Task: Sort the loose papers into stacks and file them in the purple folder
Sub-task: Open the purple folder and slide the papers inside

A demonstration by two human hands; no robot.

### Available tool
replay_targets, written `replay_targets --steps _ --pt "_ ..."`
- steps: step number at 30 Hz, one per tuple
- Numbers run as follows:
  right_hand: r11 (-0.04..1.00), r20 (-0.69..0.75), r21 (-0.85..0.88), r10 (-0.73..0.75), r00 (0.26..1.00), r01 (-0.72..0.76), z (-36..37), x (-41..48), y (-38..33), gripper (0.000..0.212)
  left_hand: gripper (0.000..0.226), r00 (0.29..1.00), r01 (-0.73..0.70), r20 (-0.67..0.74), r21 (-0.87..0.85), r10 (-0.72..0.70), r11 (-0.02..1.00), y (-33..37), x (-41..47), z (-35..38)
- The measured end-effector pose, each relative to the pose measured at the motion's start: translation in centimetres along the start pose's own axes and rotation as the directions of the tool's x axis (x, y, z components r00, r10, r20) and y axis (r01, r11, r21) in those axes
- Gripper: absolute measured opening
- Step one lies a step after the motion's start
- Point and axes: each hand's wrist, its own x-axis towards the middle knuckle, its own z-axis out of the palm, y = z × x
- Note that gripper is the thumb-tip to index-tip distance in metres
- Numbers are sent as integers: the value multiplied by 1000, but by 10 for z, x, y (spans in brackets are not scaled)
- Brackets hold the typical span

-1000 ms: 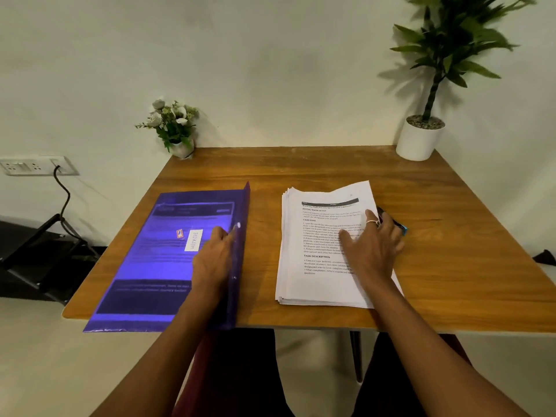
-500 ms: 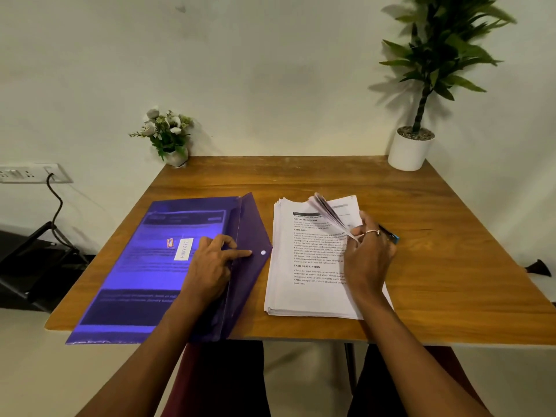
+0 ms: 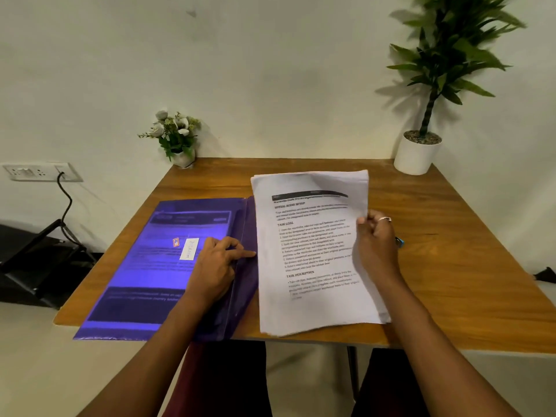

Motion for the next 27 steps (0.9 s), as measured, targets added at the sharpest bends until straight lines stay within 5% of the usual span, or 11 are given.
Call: replay_targets --steps 6,11,14,18,23,27 --pt "911 292 -395 248 924 -120 25 0 -4 25 51 982 188 9 -151 -189 971 9 2 0" --pt "836 333 -533 352 875 -133 29 -4 -11 49 79 973 229 30 -186 -227 956 6 2 -2" --pt "793 371 -597 403 837 -117 29 0 -16 46 82 976 215 7 -201 -218 956 13 0 -5" --pt "829 416 -517 462 783 -214 23 3 -32 40 75 993 113 -4 -135 -114 984 9 0 -3" --pt "797 672 -172 525 522 -579 16 3 -40 44 53 993 114 28 -100 -112 988 2 2 1" --pt "726 784 -30 443 434 -687 15 -6 -37 46 55 989 147 32 -237 -144 960 7 0 -5"
